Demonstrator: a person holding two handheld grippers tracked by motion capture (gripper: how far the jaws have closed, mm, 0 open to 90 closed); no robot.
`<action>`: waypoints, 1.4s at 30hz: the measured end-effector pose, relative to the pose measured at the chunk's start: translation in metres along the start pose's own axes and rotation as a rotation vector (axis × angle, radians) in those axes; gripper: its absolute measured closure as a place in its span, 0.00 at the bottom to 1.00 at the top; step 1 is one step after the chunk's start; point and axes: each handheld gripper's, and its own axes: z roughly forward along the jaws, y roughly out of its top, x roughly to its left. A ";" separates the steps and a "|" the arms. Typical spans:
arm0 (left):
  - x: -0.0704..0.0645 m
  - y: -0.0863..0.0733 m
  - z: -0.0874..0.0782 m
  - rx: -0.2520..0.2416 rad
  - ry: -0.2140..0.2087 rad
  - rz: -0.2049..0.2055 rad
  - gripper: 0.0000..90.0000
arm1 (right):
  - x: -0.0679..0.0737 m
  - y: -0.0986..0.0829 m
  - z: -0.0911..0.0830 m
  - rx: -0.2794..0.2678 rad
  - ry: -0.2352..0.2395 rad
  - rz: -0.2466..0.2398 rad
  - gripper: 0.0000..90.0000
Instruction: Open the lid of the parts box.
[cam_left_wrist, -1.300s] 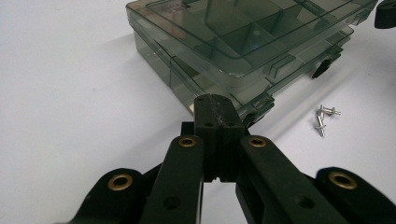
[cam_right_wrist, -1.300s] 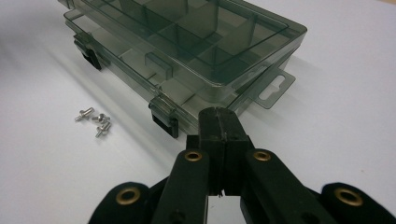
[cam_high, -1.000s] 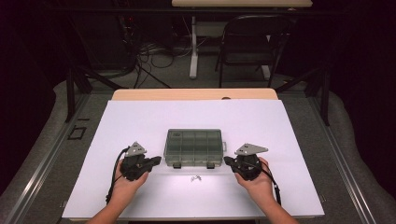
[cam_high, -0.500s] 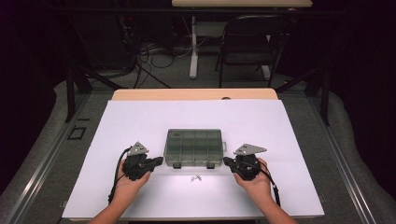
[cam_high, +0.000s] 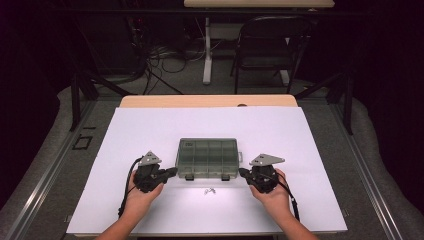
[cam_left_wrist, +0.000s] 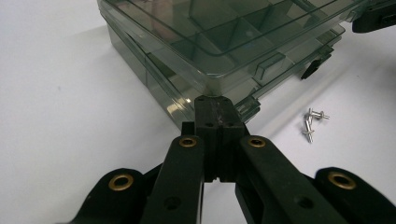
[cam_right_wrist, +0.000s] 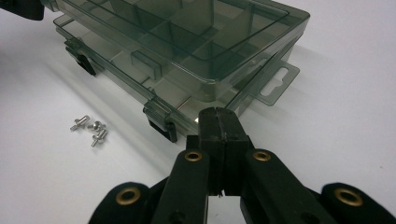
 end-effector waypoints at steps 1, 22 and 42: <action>0.000 0.000 0.000 0.005 -0.004 0.000 1.00 | 0.000 0.000 0.000 0.000 0.001 0.006 1.00; -0.002 0.016 -0.006 -0.016 -0.007 -0.008 1.00 | 0.001 0.020 -0.006 -0.034 0.025 0.002 1.00; 0.005 0.041 -0.015 -0.047 -0.004 -0.064 1.00 | -0.006 0.044 -0.011 -0.053 0.021 0.020 1.00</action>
